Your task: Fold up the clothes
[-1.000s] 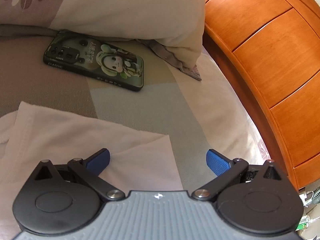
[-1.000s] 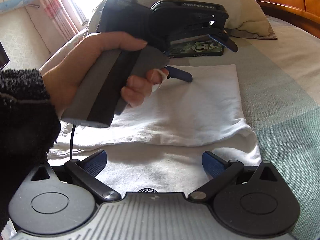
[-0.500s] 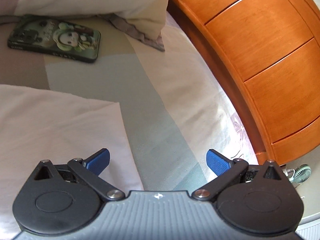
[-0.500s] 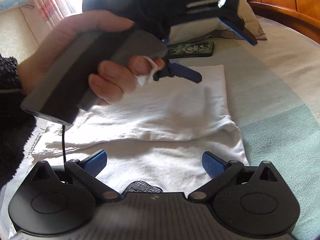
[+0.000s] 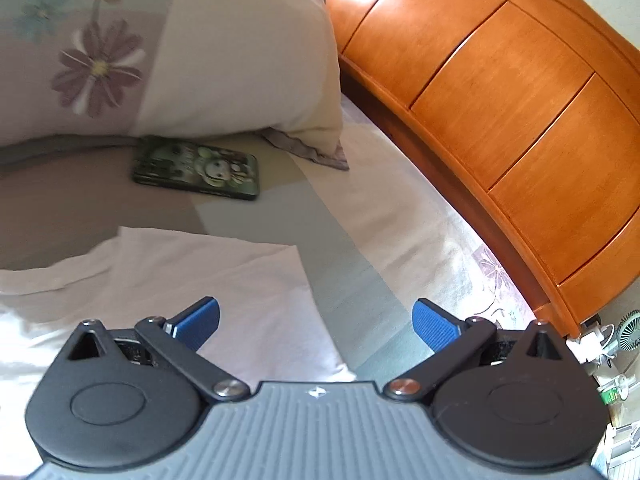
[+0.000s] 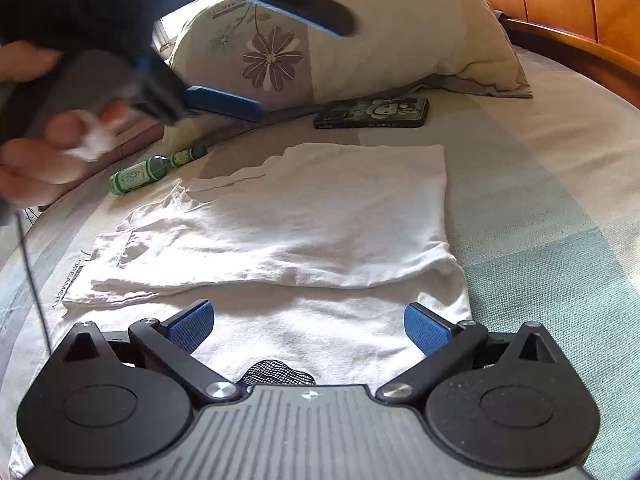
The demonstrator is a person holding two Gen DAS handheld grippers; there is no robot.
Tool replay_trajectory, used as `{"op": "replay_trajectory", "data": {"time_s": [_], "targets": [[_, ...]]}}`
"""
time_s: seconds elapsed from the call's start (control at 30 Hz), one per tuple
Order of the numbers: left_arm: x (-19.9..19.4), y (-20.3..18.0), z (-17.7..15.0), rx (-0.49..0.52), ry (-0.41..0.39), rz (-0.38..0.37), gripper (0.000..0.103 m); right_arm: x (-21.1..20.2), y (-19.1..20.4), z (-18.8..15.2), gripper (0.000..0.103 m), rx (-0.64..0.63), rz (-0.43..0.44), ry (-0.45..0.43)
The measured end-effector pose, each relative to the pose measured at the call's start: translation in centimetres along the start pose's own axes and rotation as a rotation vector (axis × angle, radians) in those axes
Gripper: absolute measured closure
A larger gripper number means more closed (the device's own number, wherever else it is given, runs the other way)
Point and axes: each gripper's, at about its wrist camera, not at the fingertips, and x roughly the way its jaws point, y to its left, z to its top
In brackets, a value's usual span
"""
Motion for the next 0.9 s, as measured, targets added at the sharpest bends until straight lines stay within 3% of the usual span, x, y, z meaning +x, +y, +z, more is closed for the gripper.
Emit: {"op": "replay_trajectory", "data": {"time_s": [0.17,0.27,0.4,0.57,0.67,0.77,0.9], "targets": [[-10.9,1.4,-5.4,0.041,-0.106,0.133,0.001,-2.2,2.6,-0.3,0.0,-0.081,-0.001,-0.028],[-14.0,2.2,-11.0,0.066,-0.15,0.233,0.001,-4.0,4.6,-2.0,0.0,-0.103,-0.036,-0.054],[-14.0,2.7,-18.7,0.093,-0.128,0.344,0.001,-5.9,6.7,-6.5,0.0,-0.152,-0.068,-0.073],[-11.3,3.2,-26.6,0.05,-0.098,0.39,0.001,-6.4,9.1,-11.3,0.0,-0.294,-0.129,-0.007],[-11.2,2.9,-30.2,0.046,-0.076,0.396,0.001,-7.1,8.9,-14.1,0.0,-0.276,-0.153,0.046],[-12.2,1.7,-34.1,0.106,-0.094,0.444,0.001,-9.1,8.8,-16.7,0.0,-0.256,-0.158,0.019],[-14.2,1.3,-36.5,0.084,-0.113,0.446,0.001,-10.7,9.2,-18.2,0.0,-0.272,-0.178,0.015]]}}
